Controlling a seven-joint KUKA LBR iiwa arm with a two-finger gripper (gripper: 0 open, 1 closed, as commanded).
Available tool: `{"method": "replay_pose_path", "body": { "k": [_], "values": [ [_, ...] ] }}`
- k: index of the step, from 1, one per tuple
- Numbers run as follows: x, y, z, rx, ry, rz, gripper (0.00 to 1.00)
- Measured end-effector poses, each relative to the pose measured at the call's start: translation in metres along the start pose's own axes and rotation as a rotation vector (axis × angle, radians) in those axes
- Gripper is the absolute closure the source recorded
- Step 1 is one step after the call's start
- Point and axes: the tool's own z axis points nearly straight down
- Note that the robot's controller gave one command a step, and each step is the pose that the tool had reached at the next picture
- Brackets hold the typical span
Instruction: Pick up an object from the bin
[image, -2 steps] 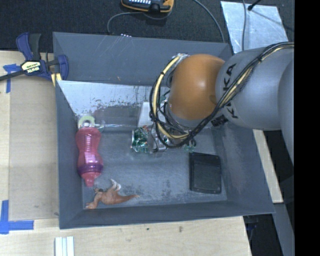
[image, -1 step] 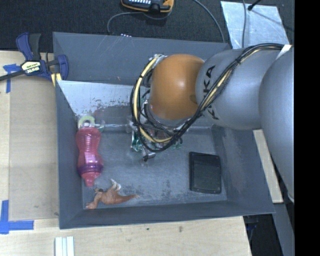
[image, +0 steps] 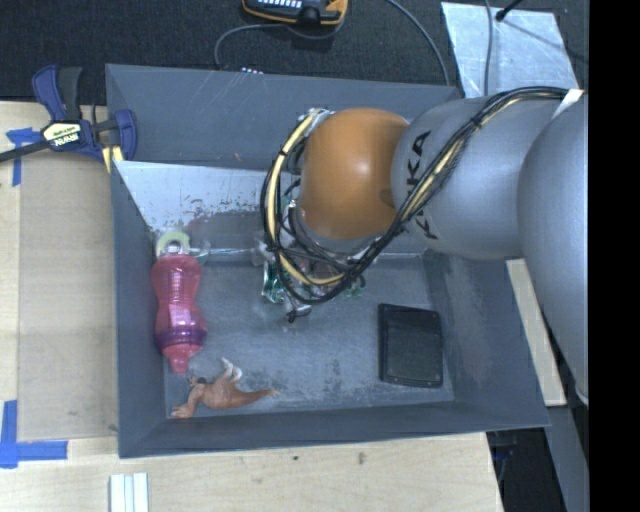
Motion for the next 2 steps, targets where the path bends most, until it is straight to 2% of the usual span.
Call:
{"method": "replay_pose_path", "body": {
  "k": [1, 2],
  "values": [
    [0.002, -0.002, -0.025, 0.000, 0.001, 0.006, 0.00],
    [0.001, -0.003, -0.035, -0.001, 0.003, 0.004, 0.00]
  ]
}}
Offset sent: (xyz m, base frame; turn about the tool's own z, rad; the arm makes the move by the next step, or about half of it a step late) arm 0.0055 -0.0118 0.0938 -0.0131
